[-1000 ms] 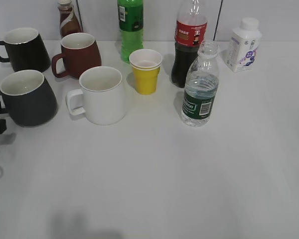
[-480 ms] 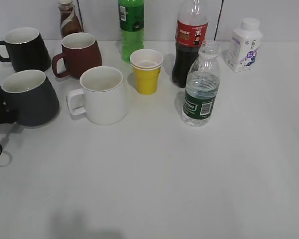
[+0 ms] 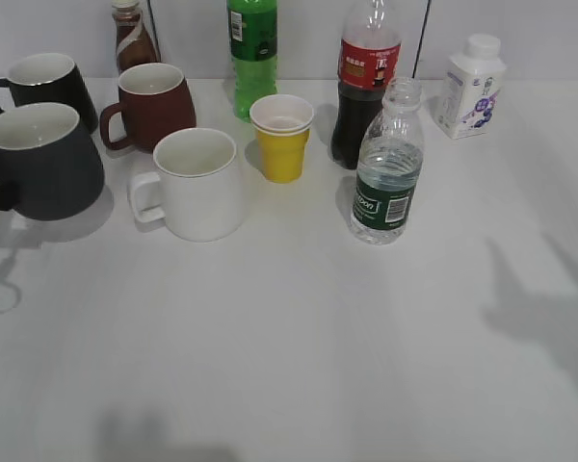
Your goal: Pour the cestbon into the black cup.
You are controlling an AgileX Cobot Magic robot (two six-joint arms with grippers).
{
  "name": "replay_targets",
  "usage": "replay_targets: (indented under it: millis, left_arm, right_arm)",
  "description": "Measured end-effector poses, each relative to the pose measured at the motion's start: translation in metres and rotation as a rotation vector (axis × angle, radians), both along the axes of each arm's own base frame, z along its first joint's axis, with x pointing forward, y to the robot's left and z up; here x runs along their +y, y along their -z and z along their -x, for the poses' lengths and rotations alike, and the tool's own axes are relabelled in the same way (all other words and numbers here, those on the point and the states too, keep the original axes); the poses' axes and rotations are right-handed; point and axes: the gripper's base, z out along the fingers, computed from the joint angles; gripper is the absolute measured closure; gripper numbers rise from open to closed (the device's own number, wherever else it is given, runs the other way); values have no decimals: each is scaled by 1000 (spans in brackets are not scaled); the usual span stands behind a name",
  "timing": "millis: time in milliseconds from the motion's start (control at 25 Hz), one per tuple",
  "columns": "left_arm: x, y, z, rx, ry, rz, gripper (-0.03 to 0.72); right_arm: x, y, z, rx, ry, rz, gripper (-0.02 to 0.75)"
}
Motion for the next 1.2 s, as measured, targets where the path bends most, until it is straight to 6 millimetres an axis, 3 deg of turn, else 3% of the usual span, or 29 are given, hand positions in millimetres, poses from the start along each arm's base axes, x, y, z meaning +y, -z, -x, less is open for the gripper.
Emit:
replay_targets:
  millis: [160, 280, 440, 760, 960, 1120, 1200]
  left_arm:
    - [0, -17, 5, -20, 1, -10, 647]
    - [0, -33, 9, -67, 3, -11, 647]
    - [-1, -50, 15, -124, 7, 17, 647]
    - [-12, -59, 21, -152, 138, -71, 647]
    - [-22, -61, 25, -134, 186, -90, 647]
    - [-38, -57, 29, -78, 248, -102, 647]
    - [-50, -55, 32, -58, 295, -108, 647]
  right_arm:
    - [14, 11, -43, 37, -55, -103, 247]
    - [39, 53, -68, 170, -150, -112, 247]
    - [69, 114, -80, 279, -259, -62, 247]
    - [98, 185, -116, 326, -328, -81, 112]
    - [110, 215, -138, 399, -330, -103, 101]
    - [124, 222, -164, 407, -337, -107, 101]
    - [132, 223, -179, 433, -334, -98, 137]
